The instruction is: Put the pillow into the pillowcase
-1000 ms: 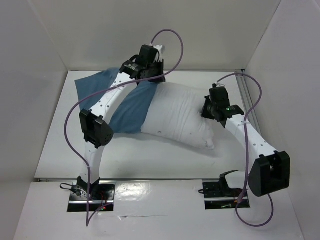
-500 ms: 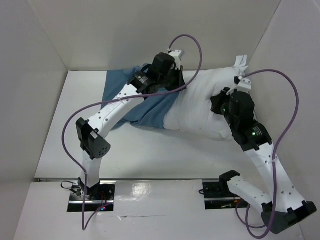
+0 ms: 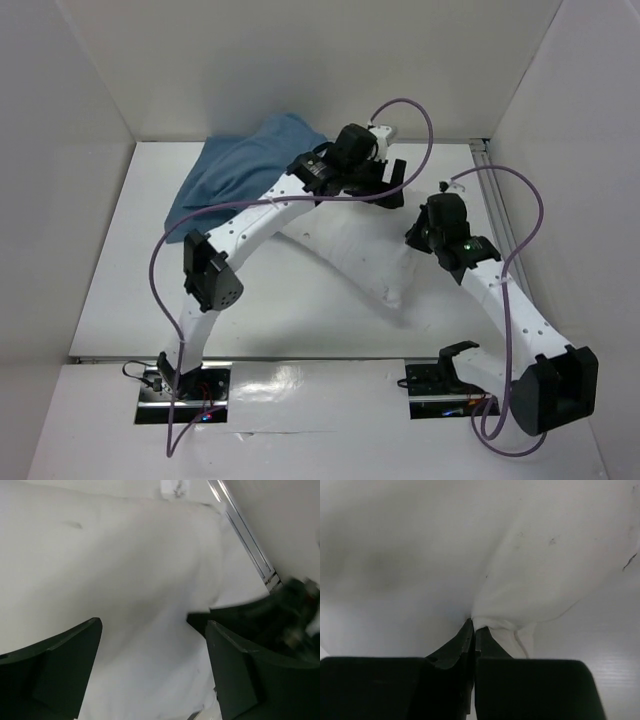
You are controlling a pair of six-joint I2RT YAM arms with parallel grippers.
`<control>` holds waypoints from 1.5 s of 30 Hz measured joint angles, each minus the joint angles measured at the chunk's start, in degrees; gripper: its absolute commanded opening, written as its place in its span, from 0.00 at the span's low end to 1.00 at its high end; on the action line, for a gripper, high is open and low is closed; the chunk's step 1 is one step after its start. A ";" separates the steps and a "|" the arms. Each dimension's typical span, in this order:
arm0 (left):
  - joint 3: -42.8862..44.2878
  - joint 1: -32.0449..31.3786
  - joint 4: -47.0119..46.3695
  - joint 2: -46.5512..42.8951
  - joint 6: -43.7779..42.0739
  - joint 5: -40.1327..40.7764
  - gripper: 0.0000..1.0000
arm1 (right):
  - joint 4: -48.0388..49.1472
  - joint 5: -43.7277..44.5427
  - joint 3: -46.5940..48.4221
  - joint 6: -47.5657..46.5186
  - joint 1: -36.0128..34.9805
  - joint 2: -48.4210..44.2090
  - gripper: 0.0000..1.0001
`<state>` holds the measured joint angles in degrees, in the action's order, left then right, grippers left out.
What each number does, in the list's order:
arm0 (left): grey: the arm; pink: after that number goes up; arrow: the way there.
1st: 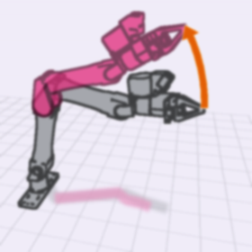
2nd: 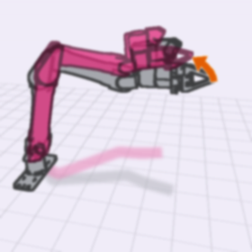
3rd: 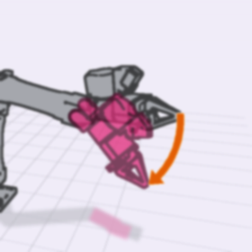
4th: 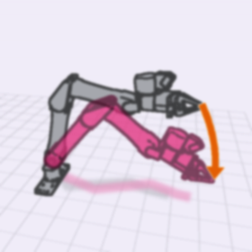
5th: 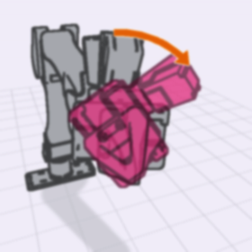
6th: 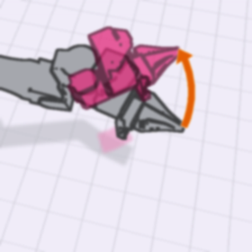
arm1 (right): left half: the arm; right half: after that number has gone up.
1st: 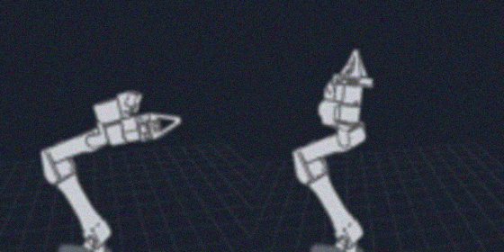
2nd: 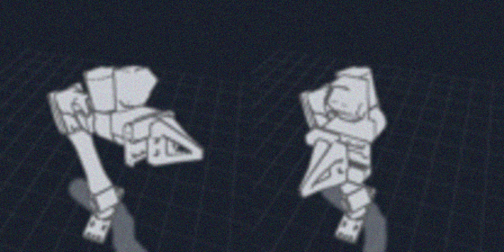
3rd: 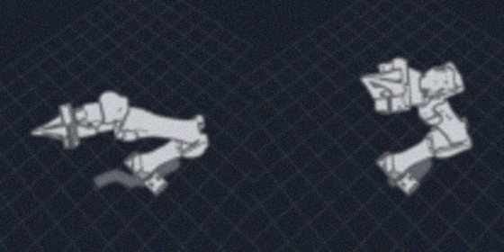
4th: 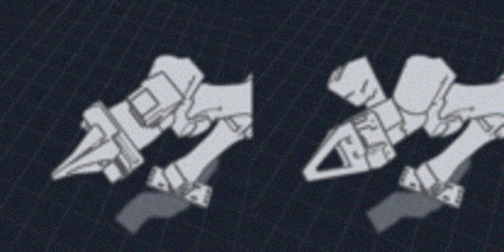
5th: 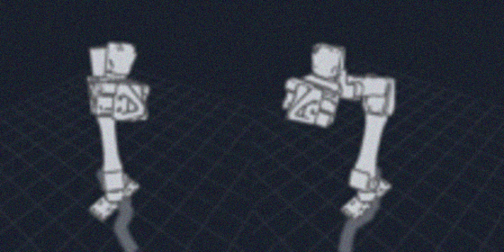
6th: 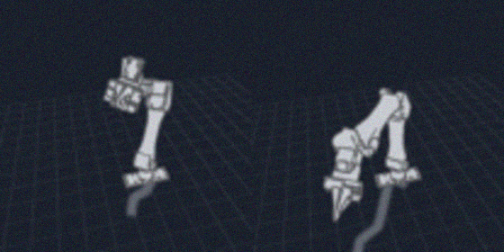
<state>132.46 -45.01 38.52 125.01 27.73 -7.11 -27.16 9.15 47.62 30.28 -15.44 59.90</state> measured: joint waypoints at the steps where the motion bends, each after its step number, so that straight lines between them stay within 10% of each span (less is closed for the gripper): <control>1: -0.79 -0.46 0.31 -1.92 -0.76 0.83 1.00 | 0.74 -0.96 0.74 0.15 0.37 0.85 0.02; 4: -5.11 -1.36 0.72 -10.40 -2.60 4.98 1.00 | 1.97 -2.71 2.34 0.96 1.75 3.69 0.66; 7: -8.39 -0.87 0.85 -19.82 -3.89 10.60 0.94 | 1.81 -3.76 3.85 0.63 2.99 5.88 0.91; 12: -20.81 2.34 -2.45 -36.85 -5.25 21.68 0.34 | 0.44 -4.46 8.04 0.31 4.28 5.60 0.97; 14: -29.07 4.55 -4.17 -41.64 -4.74 24.24 0.41 | -0.07 -4.59 9.46 0.22 5.07 4.24 0.97; 18: -48.81 9.92 -8.24 -46.27 -2.08 27.21 0.89 | -2.45 -4.72 10.49 -0.11 6.67 0.44 0.98; 24: -71.65 12.74 -13.75 -41.86 1.40 26.27 0.91 | -7.67 -5.60 10.54 -0.57 6.97 -0.85 0.98; 40: -68.22 24.39 -31.36 -27.39 4.20 18.32 0.72 | -13.73 -9.77 4.31 0.11 7.23 -1.57 1.00; 45: -67.69 24.74 -31.41 -26.71 4.76 17.05 0.16 | -14.03 -11.28 4.31 0.00 7.23 -1.55 1.00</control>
<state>64.77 -20.27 7.11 98.30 32.49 9.93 -41.19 -2.13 51.92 30.28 -8.21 58.35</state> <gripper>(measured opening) 0.418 0.994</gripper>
